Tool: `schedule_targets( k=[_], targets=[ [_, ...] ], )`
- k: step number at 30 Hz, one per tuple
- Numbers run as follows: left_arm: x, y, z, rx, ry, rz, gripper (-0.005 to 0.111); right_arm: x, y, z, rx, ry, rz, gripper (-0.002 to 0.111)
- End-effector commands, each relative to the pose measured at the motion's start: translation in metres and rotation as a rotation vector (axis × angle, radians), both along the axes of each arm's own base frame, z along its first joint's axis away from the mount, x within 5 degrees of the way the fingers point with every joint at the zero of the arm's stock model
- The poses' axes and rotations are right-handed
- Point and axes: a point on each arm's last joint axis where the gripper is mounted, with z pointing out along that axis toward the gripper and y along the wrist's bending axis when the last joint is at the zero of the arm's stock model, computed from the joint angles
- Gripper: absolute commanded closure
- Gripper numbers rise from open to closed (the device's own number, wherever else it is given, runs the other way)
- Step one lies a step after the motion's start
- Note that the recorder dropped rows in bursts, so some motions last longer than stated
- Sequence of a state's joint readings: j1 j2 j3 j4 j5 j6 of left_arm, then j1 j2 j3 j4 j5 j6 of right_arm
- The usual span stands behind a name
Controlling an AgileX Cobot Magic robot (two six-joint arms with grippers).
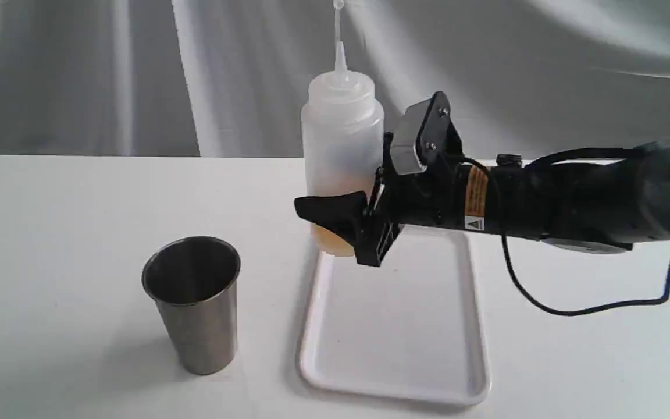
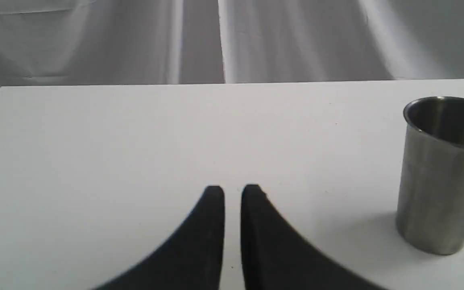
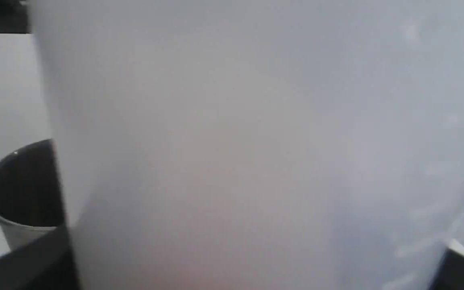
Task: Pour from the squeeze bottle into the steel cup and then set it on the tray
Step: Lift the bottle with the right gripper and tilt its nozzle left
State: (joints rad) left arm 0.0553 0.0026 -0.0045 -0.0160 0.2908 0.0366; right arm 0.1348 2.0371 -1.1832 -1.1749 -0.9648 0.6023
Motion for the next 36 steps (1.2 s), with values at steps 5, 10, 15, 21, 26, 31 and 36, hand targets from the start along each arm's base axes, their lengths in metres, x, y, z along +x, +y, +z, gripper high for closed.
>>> schedule_targets(
  k=[5,10,15,21,26,31,36],
  targets=[
    [0.0,0.0,-0.001,-0.002,-0.005,-0.008,0.098,-0.038,-0.021,0.06,-0.039,-0.002,-0.212,0.096],
    [0.0,0.0,-0.001,-0.002,-0.005,-0.008,0.098,-0.067,-0.027,0.082,-0.117,0.034,-0.352,0.096],
    [0.0,0.0,-0.001,-0.002,-0.005,-0.008,0.098,-0.089,-0.027,0.094,-0.231,0.036,-0.475,0.096],
    [0.0,0.0,-0.001,-0.005,-0.005,-0.007,0.098,-0.103,-0.009,0.097,-0.332,0.062,-0.543,0.097],
    [0.0,0.0,-0.001,-0.005,-0.005,-0.007,0.098,-0.115,0.013,0.094,-0.387,0.066,-0.514,0.097],
    [0.0,0.0,-0.001,-0.001,-0.005,-0.008,0.098,-0.123,0.028,0.093,-0.407,0.061,-0.479,0.097],
    [0.0,0.0,-0.001,-0.001,-0.005,-0.008,0.098,-0.12,0.035,0.077,-0.445,0.101,-0.472,0.097]
  ],
)
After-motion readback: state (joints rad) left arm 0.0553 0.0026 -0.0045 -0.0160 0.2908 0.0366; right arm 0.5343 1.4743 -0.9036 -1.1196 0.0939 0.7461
